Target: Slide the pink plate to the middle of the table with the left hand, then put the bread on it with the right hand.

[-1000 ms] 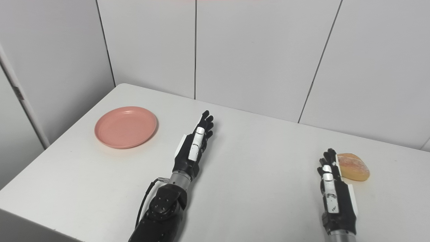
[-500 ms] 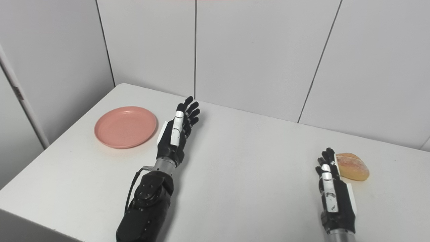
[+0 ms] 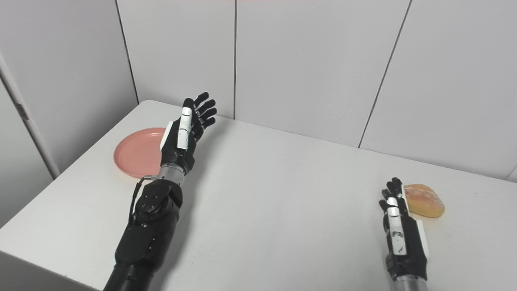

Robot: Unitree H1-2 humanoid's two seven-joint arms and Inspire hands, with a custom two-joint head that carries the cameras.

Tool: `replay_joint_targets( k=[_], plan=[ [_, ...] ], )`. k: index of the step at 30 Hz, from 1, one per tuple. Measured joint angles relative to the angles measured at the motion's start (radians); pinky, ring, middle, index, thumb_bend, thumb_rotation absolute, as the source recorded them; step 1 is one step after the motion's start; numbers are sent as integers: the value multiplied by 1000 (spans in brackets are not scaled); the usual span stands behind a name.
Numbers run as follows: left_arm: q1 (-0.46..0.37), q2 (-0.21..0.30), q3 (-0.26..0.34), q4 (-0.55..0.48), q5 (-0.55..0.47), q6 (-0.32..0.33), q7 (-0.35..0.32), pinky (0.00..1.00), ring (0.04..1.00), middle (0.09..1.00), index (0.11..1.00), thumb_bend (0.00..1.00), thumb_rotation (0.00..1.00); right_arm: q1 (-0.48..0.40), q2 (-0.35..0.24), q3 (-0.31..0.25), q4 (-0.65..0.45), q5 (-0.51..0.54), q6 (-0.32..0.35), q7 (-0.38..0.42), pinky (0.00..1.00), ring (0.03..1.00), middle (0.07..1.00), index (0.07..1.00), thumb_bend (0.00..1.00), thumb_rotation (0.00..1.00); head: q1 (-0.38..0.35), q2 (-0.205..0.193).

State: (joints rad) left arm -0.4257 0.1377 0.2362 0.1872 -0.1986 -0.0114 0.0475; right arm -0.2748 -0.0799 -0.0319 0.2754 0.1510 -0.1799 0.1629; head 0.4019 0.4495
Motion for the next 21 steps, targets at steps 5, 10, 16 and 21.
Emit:
replay_joint_targets(
  k=[5,10,16,21],
  plan=[
    [-24,66,58,30,-18,3,2,842,833,818,792,818,1000,0,-1,-1,1,6,0,3,1000,1000,1000,1000,585,896,9,0],
    [-53,106,85,55,-21,3,11,768,792,791,780,826,1000,1,-2,-3,1,10,0,12,1000,1000,1000,1000,560,897,11,2],
    [-85,164,123,138,-21,-2,15,750,778,775,769,831,1000,-1,-1,-3,1,11,0,14,1000,1000,1000,1000,564,901,18,3],
    [-86,210,150,223,-20,-5,24,768,785,779,766,826,1000,0,-2,-4,1,7,0,15,1000,1000,1000,1000,541,919,32,-5]
  ],
)
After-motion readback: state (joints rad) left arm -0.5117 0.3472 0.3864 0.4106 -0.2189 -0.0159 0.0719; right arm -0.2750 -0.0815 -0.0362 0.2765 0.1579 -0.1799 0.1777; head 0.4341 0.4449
